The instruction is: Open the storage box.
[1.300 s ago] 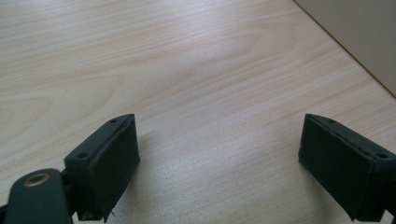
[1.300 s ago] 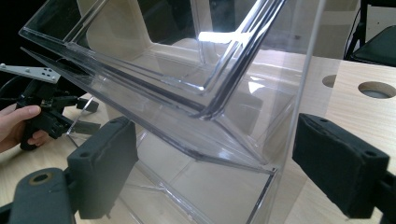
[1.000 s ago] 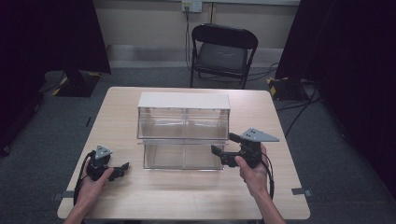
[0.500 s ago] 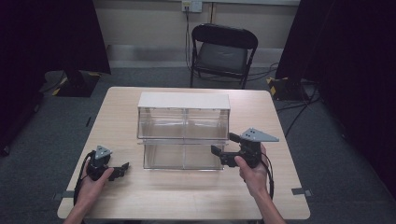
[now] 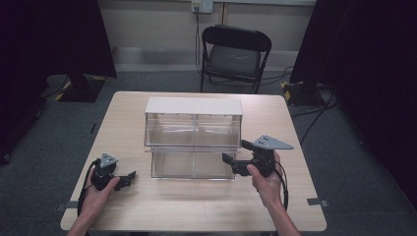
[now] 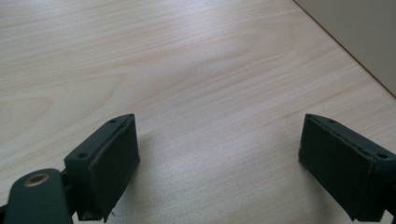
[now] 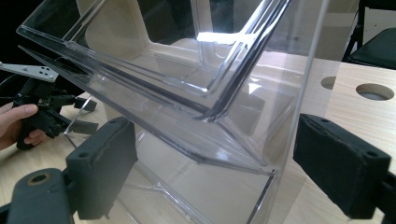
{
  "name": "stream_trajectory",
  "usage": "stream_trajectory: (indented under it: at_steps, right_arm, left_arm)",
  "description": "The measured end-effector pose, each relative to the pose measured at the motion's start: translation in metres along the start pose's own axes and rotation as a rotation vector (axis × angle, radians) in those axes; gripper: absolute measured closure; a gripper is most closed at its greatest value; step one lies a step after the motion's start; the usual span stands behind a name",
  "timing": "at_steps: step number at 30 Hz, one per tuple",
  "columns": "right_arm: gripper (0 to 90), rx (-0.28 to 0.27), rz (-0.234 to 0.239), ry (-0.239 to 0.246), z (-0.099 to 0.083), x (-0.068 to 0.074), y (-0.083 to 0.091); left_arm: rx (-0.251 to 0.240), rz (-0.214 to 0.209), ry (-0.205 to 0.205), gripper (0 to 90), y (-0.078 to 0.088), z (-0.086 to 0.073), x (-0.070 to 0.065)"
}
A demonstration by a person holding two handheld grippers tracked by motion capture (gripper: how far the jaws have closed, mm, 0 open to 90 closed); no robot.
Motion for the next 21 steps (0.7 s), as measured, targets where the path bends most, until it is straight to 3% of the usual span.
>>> stream_trajectory:
  at_steps: [21]
  right_arm:
    - [12.6, -0.003, -0.001, 0.008, 0.0002, 0.0, -0.0001]
  left_arm:
    - [0.0, 0.0, 0.0, 11.6, 0.0, 0.0, 0.0]
Point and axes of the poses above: each handheld gripper's, and its own axes: y roughly backward along the jaws, z roughly out of its top, x roughly to its left, the point moved 1 cm from there along -y, roughly forward along the jaws, and after that the axes turned 1 degree about x, right-handed, at the moved point
